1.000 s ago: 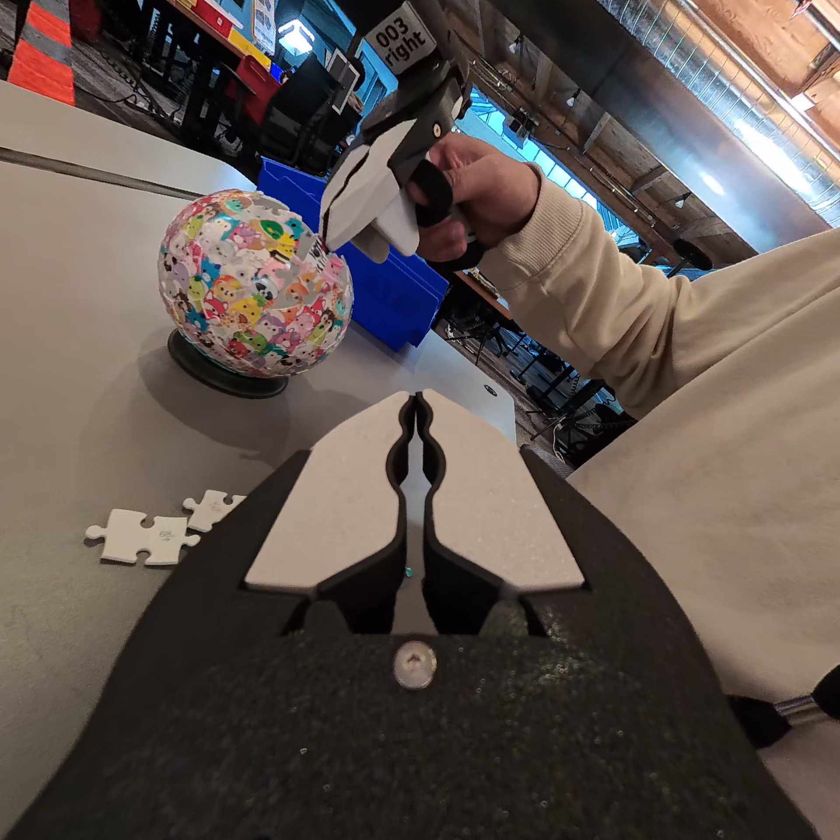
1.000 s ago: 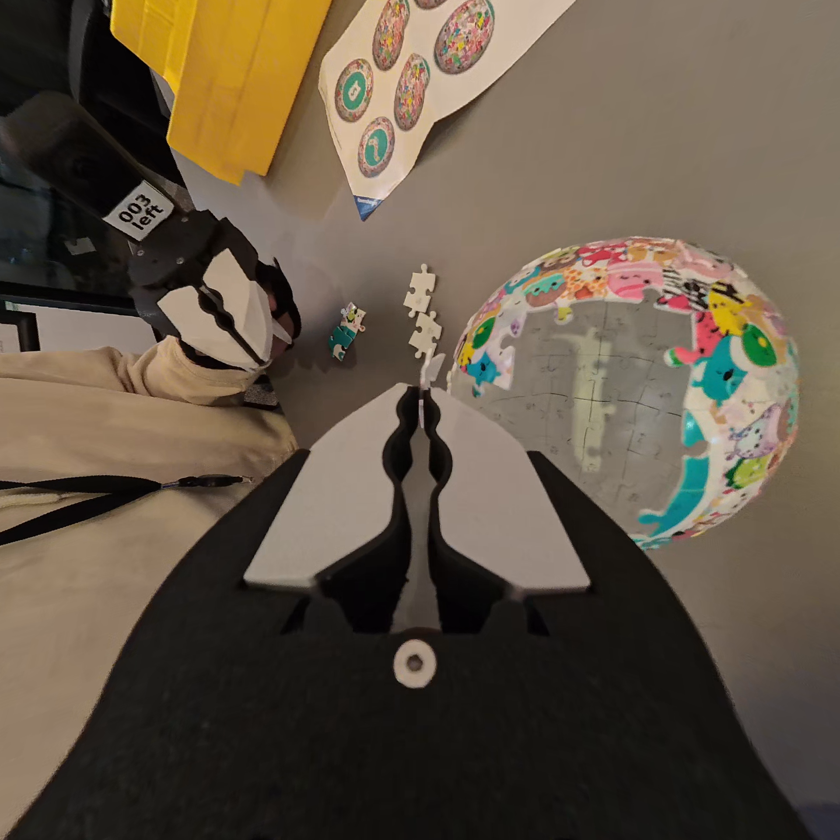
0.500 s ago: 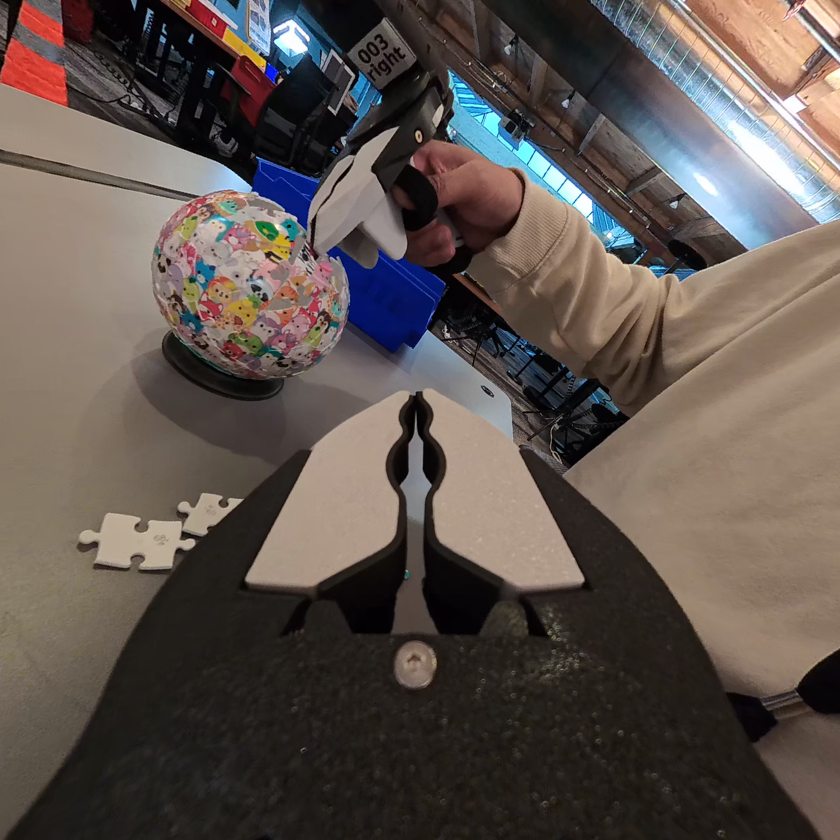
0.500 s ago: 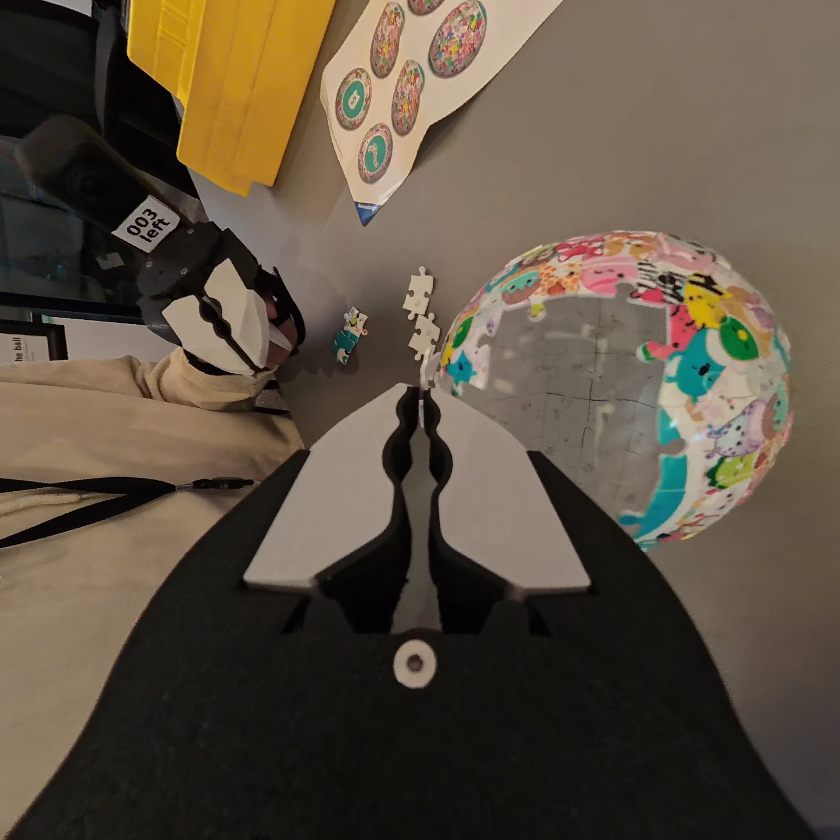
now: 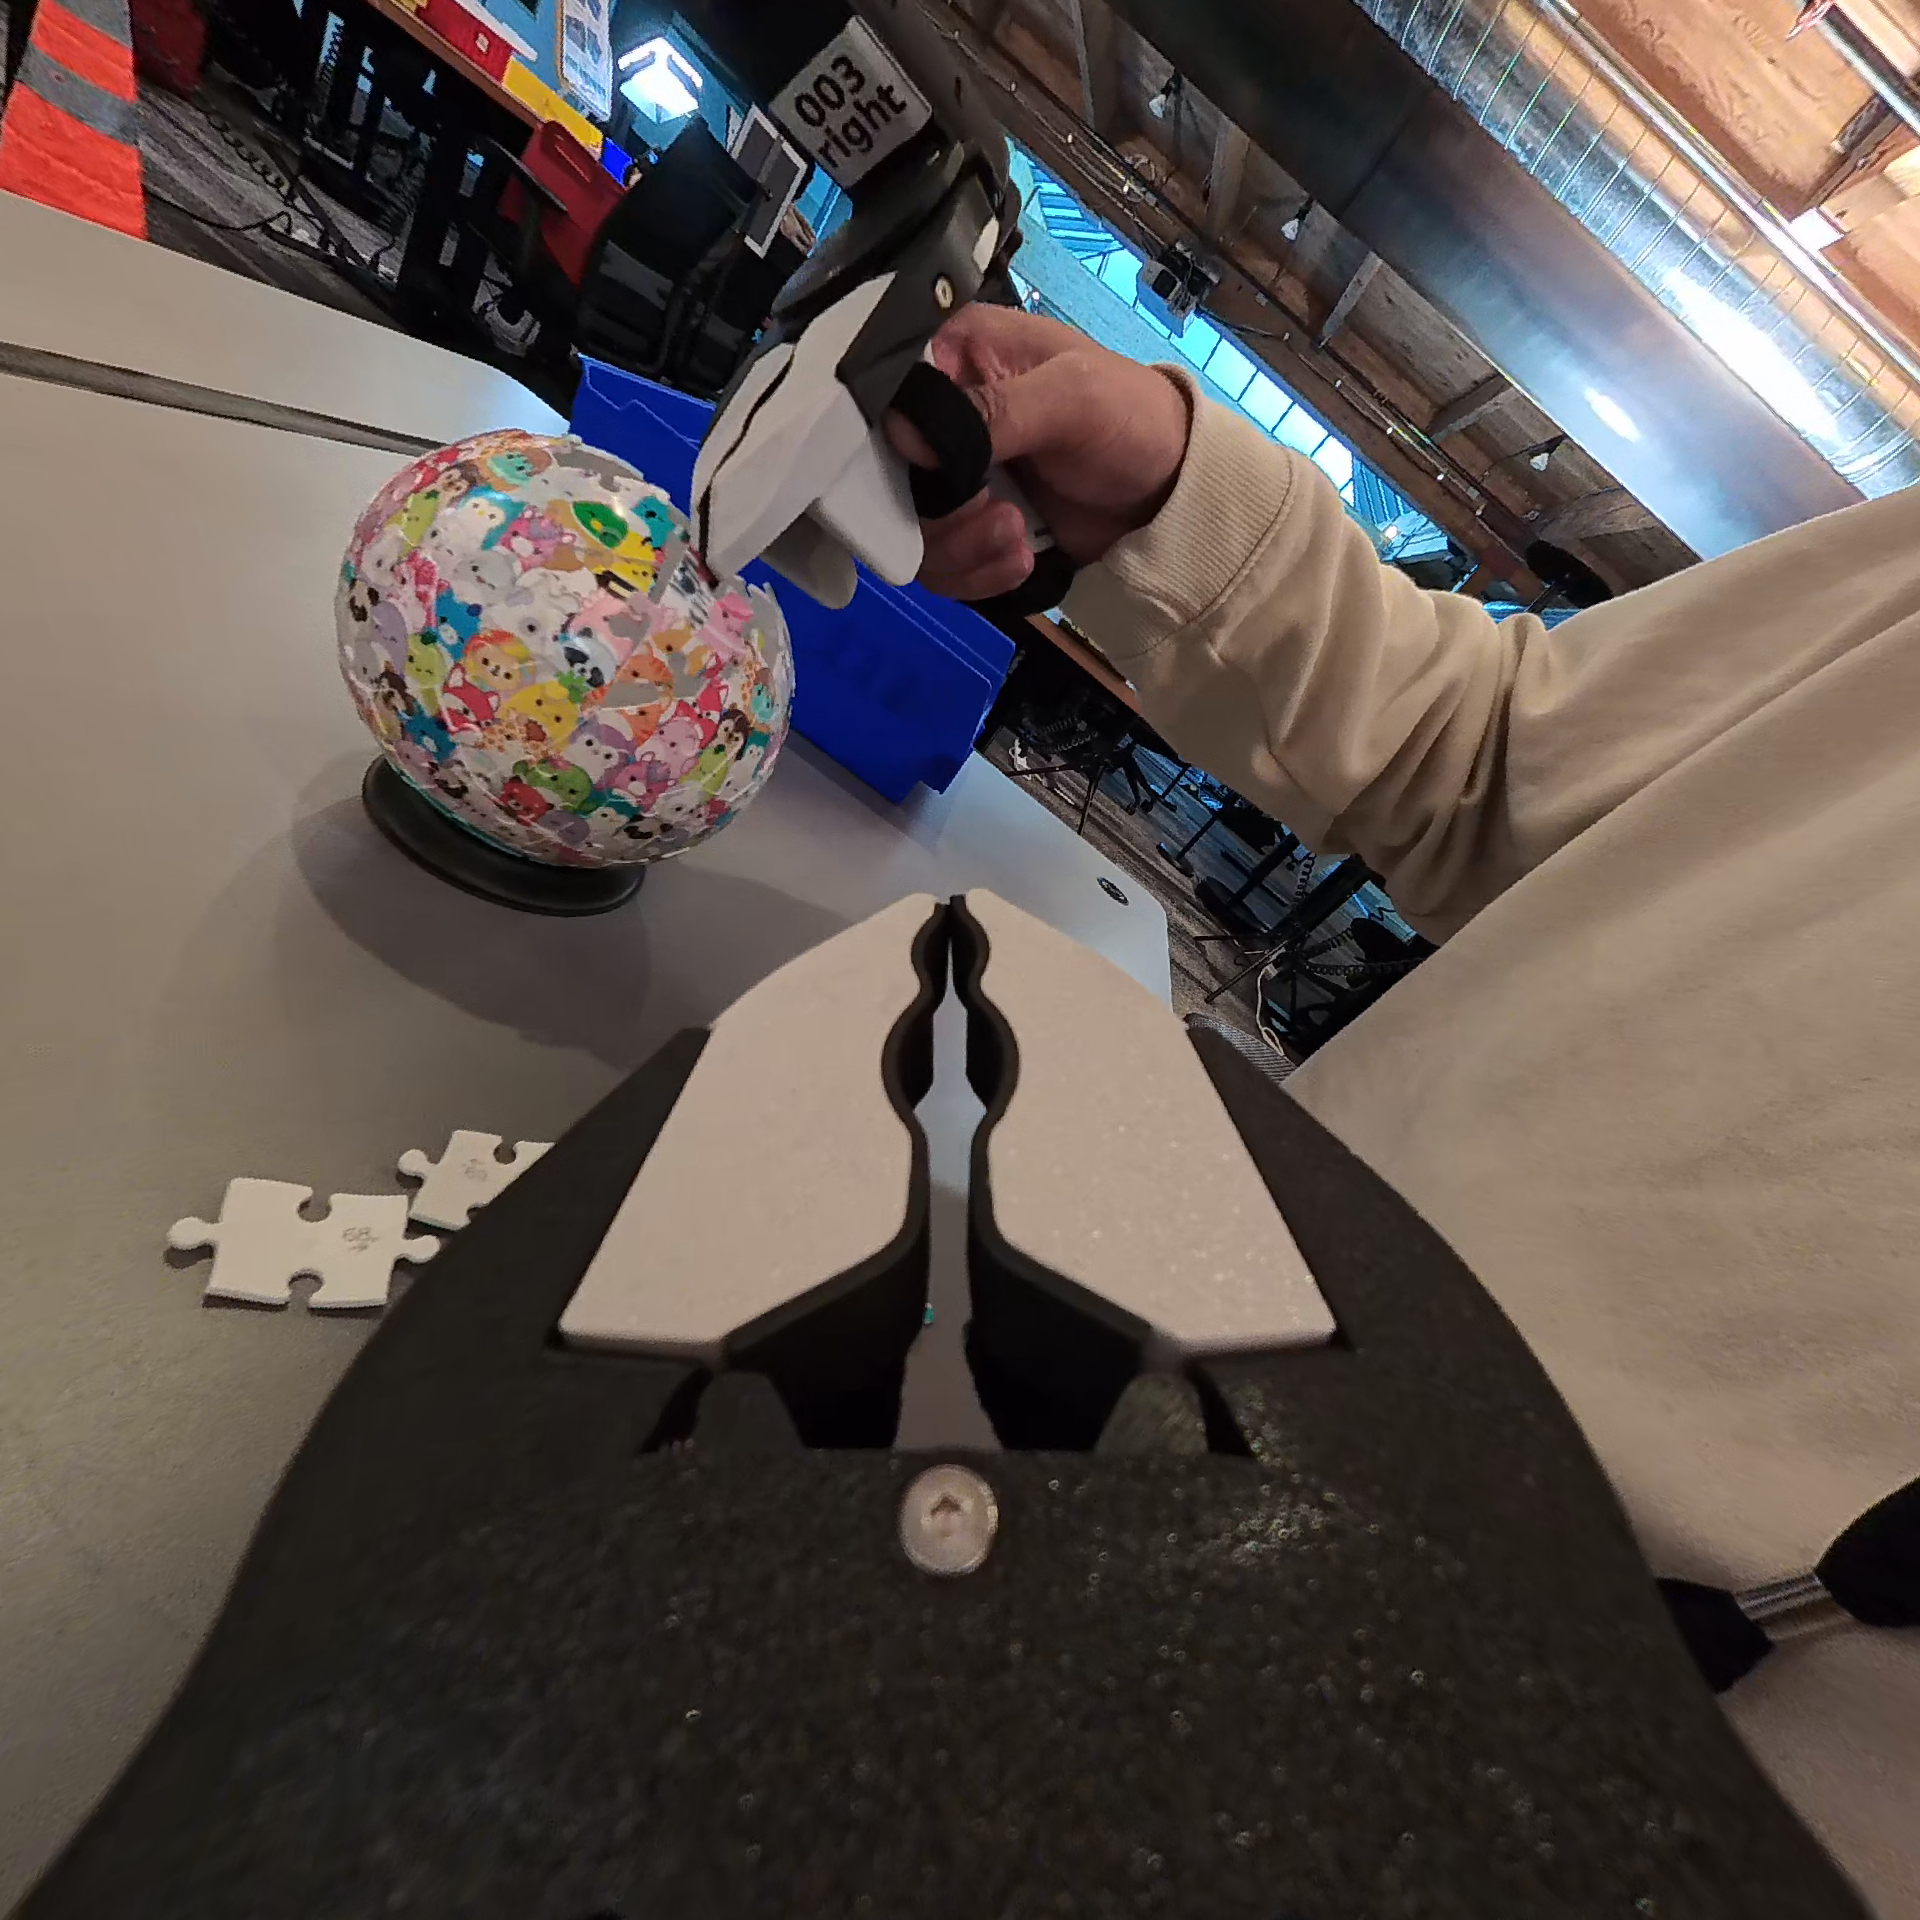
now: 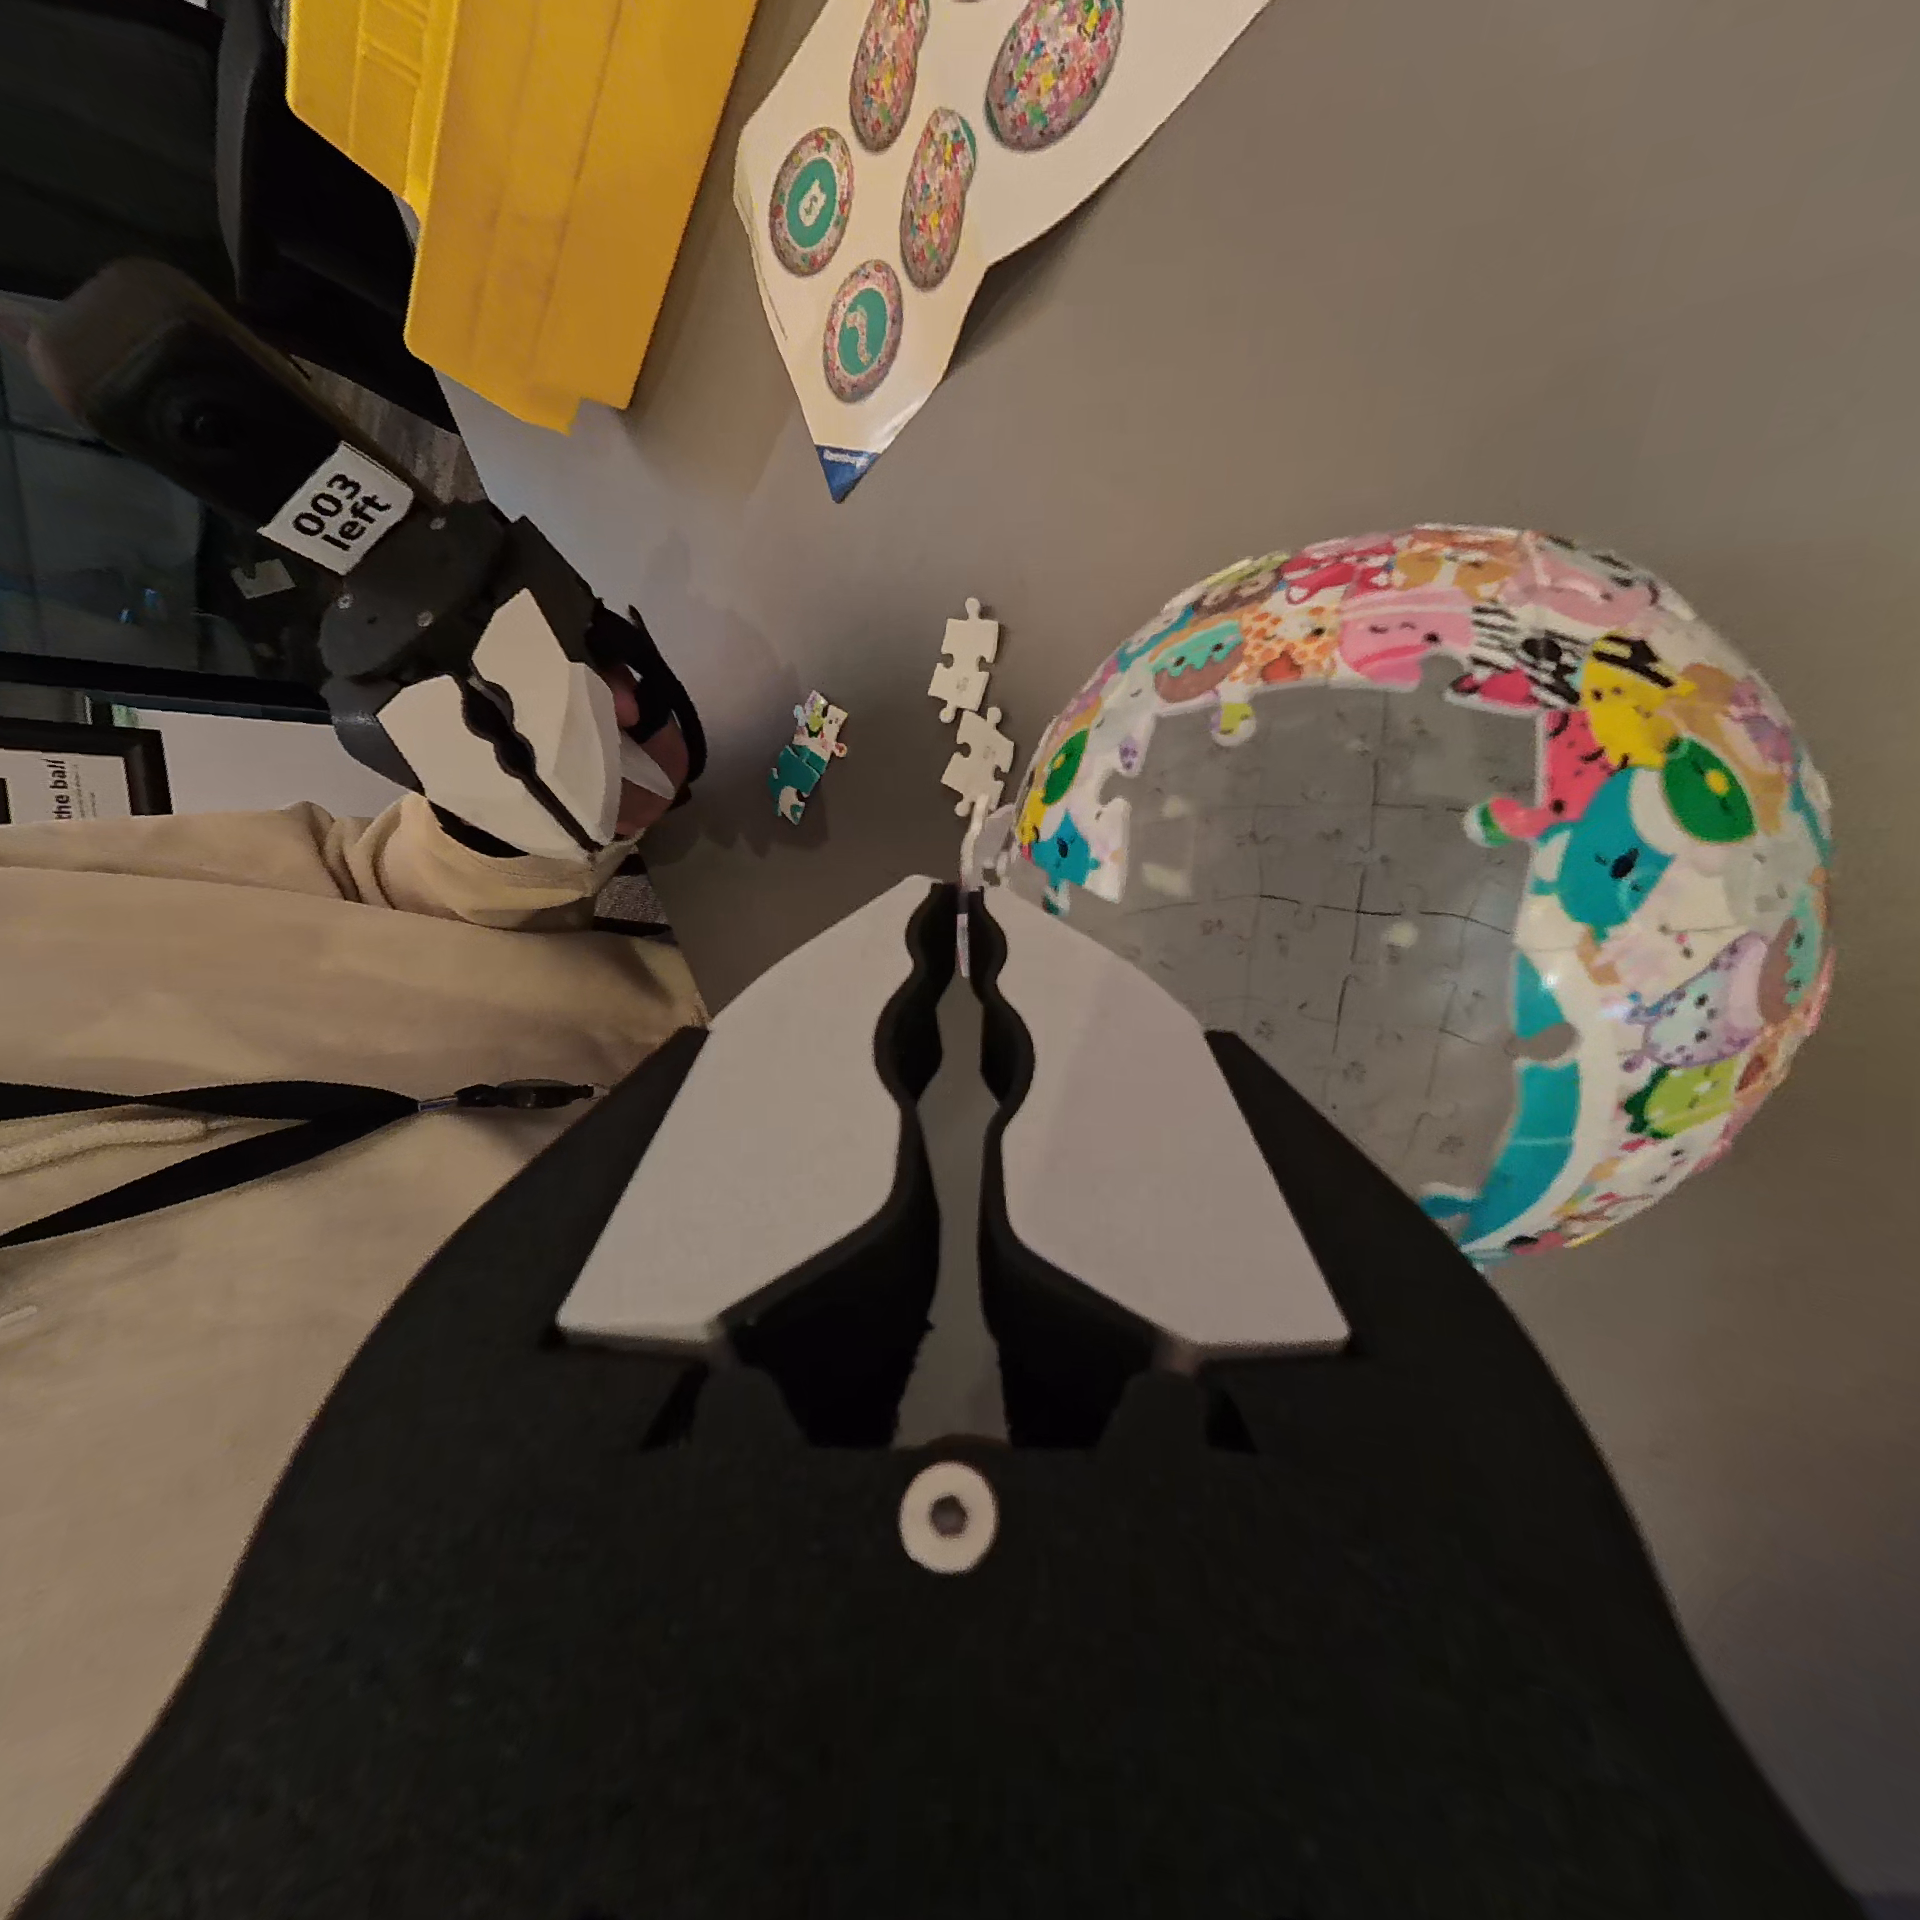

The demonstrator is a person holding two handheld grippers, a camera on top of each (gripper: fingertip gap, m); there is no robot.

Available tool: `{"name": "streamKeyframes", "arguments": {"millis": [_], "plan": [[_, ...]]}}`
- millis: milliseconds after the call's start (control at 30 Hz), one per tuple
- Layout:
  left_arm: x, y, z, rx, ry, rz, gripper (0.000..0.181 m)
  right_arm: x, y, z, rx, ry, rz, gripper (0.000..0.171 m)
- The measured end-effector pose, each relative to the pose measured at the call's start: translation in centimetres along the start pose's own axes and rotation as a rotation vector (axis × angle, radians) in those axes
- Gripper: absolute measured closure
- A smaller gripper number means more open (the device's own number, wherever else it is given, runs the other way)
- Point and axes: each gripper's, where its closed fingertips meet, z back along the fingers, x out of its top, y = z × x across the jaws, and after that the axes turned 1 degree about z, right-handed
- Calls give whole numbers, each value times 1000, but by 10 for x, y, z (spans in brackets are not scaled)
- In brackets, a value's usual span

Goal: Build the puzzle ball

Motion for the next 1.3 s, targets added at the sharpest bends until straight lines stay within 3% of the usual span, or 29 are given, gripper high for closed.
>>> {"name": "streamKeyframes", "arguments": {"millis": [500,567,700,833,1000,1300], "plan": [[-1,1,-1,9,3,-1,181,-1,15,3,24,-40,-11,169],[0,4,-2,18,-5,1,181,-3,34,2,87,-69,6,169],[0,1,-7,-37,-2,52,163,-26,81,-18,278,-44,69,169],[-4,-17,-12,-78,36,-48,159,-38,98,-37,379,-62,36,169],[-16,-17,-17,33,119,-218,171,-42,100,-44,477,-119,-47,169],[-13,-27,-16,-83,89,-103,177,-40,106,-41,494,-225,-25,168]]}}
